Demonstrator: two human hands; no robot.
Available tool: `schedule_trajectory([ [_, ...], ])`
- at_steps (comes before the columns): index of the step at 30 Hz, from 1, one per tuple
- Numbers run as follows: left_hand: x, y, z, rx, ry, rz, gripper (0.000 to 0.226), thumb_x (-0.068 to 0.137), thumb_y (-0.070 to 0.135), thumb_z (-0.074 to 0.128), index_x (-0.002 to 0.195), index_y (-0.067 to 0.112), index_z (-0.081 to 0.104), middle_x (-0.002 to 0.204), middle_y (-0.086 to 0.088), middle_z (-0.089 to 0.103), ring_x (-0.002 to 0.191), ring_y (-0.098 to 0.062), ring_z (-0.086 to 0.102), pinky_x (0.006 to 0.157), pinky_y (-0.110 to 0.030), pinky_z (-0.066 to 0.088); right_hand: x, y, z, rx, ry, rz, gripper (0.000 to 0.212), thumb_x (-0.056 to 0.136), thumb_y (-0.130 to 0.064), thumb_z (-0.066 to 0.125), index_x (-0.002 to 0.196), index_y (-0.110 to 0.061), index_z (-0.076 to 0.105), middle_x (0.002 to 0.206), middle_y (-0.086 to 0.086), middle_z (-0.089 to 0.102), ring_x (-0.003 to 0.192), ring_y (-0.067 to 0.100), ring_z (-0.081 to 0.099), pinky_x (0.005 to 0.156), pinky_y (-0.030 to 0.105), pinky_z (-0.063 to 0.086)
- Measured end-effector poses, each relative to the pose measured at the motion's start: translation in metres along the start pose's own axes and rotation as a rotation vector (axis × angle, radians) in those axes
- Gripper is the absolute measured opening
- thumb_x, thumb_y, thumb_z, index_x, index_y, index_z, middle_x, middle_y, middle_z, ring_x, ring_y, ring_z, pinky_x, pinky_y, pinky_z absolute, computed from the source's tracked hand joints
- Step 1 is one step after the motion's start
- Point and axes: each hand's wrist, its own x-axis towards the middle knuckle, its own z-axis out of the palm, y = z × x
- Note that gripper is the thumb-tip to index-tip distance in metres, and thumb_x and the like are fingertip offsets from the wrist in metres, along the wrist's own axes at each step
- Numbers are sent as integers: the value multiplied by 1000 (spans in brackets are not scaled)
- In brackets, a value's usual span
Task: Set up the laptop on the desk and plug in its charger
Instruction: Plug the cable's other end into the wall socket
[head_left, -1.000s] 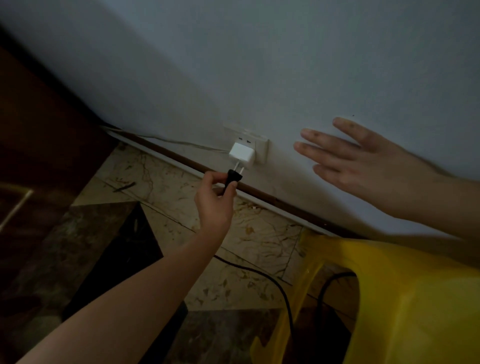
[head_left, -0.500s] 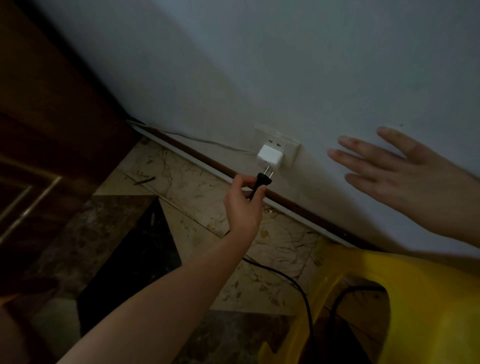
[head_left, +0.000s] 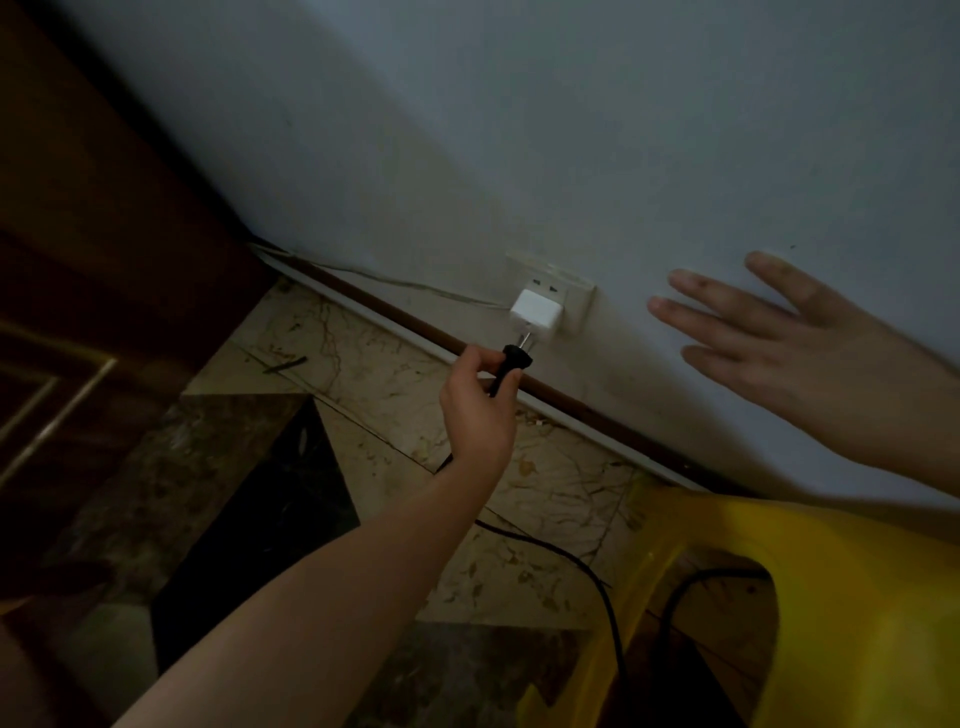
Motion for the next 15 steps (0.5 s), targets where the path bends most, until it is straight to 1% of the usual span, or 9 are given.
schedule_trajectory([
  [3,3,0,0,-6,25,-29,12,83,9,67,88,17,59,85,12,60,82,-15,64,74,-38,58,0,1,7,78,62,12,64,56,10,64,119,0,63,153,20,25,144,36,11,116,55,-7],
  [5,4,0,0,-9,20,-32,13,84,9,67,87,18,58,84,15,59,82,-15,64,72,-36,58,1,2,10,124,103,21,64,52,14,65,116,4,64,151,22,29,144,36,15,116,54,-5],
  [8,4,0,0,-3,4,-24,13,84,10,67,87,18,57,84,16,58,81,-13,62,69,-29,56,1,1,13,157,127,23,65,51,13,68,116,5,64,151,22,29,144,36,16,116,55,-4],
  [12,4,-2,-1,-9,2,-9,12,84,10,68,87,17,59,86,12,59,78,-7,60,64,-17,52,2,1,15,152,132,13,66,53,9,67,118,4,62,153,22,26,145,38,13,116,56,-3],
  [15,4,-3,-1,-20,2,-4,12,84,9,67,88,16,59,89,8,61,82,-12,62,66,-18,53,2,1,19,150,132,15,64,54,9,63,118,4,63,153,21,26,145,38,13,116,56,-3],
])
